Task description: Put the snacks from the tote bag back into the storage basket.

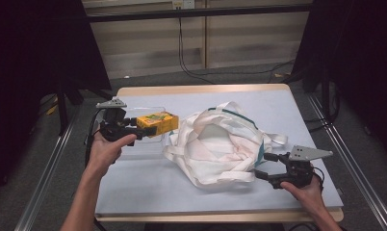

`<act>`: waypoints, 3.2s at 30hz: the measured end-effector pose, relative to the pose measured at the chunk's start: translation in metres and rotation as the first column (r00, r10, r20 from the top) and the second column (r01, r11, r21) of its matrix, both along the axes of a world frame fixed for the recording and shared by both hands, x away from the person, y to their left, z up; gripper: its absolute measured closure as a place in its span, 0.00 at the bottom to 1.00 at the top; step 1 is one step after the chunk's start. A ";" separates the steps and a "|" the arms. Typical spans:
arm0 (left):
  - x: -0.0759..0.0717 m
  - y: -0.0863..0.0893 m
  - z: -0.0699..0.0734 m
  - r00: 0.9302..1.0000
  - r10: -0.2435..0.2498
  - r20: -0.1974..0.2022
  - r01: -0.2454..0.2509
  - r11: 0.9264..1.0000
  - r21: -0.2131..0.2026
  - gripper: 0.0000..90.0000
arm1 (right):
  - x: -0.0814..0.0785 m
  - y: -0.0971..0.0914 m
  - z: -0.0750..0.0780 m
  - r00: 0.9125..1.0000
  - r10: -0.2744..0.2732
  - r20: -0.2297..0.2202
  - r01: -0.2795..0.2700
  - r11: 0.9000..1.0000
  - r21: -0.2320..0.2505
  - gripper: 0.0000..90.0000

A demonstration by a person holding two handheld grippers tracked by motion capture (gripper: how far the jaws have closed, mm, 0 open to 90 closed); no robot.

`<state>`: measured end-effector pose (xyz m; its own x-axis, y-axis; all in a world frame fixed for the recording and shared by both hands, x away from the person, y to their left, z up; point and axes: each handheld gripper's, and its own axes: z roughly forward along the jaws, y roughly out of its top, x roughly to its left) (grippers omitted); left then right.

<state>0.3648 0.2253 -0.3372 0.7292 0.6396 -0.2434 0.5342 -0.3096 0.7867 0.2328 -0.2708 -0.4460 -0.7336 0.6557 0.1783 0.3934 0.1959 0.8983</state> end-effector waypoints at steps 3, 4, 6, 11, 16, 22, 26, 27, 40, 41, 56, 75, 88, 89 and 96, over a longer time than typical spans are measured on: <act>0.006 0.005 0.003 1.000 0.026 -0.015 -0.026 1.000 0.018 0.30 | 0.001 0.001 -0.002 1.000 0.003 -0.007 -0.003 1.000 -0.003 0.26; 0.008 0.006 0.004 0.999 0.037 -0.020 -0.036 0.999 0.023 0.30 | 0.001 0.001 -0.002 1.000 0.004 -0.008 -0.004 1.000 -0.005 0.25; 0.012 0.009 0.005 0.998 0.052 -0.029 -0.051 0.998 0.035 0.30 | 0.000 0.000 -0.003 1.000 0.005 -0.008 -0.005 1.000 -0.003 0.25; 0.024 0.014 0.007 0.994 0.091 -0.057 -0.087 0.994 0.065 0.30 | -0.006 -0.006 -0.004 1.000 -0.006 -0.013 0.006 1.000 -0.002 0.25; 0.034 0.018 0.006 0.982 0.141 -0.123 -0.126 0.984 0.122 0.31 | -0.005 -0.007 -0.005 1.000 -0.001 -0.007 0.001 1.000 -0.001 0.25; 0.046 0.023 0.001 0.968 0.197 -0.154 -0.171 0.971 0.168 0.30 | -0.002 -0.004 -0.005 1.000 0.019 -0.006 -0.019 1.000 -0.016 0.24; 0.052 0.021 0.000 0.958 0.228 -0.176 -0.194 0.962 0.192 0.30 | -0.001 0.000 -0.006 0.999 0.035 -0.013 -0.035 0.999 -0.015 0.24; 0.054 0.021 0.000 0.955 0.235 -0.179 -0.201 0.961 0.192 0.30 | 0.000 0.001 -0.006 0.999 0.038 -0.011 -0.038 0.999 -0.017 0.24; 0.076 0.008 -0.003 0.936 0.273 -0.222 -0.204 0.935 0.292 0.30 | 0.002 0.003 -0.008 0.998 0.053 -0.021 -0.054 0.998 -0.037 0.24; 0.077 0.007 -0.003 0.934 0.277 -0.227 -0.204 0.932 0.299 0.30 | 0.002 0.004 -0.008 0.998 0.056 -0.021 -0.057 0.998 -0.037 0.24; 0.096 -0.002 -0.008 0.900 0.326 -0.289 -0.217 0.910 0.353 0.30 | 0.004 0.004 -0.009 0.998 0.058 -0.023 -0.059 0.997 -0.040 0.24; 0.117 -0.025 -0.007 0.864 0.385 -0.324 -0.244 0.883 0.400 0.30 | 0.007 0.003 -0.009 0.998 0.061 -0.018 -0.062 0.997 -0.037 0.24; 0.126 -0.039 -0.017 0.818 0.439 -0.372 -0.278 0.868 0.411 0.30 | 0.007 0.004 -0.008 0.997 0.070 -0.017 -0.071 0.996 -0.044 0.24; 0.126 -0.039 -0.017 0.814 0.441 -0.379 -0.279 0.868 0.411 0.30 | 0.007 0.004 -0.008 0.997 0.071 -0.018 -0.072 0.996 -0.043 0.24; 0.135 -0.044 -0.014 0.794 0.468 -0.388 -0.300 0.857 0.419 0.31 | 0.008 0.004 -0.008 0.997 0.073 -0.018 -0.074 0.997 -0.037 0.24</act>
<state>0.4997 0.1816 -0.3516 0.2584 0.9419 -0.2146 0.9328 -0.1854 0.3090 0.2406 -0.2670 -0.4544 -0.7772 0.6067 0.1669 0.3914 0.2585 0.8832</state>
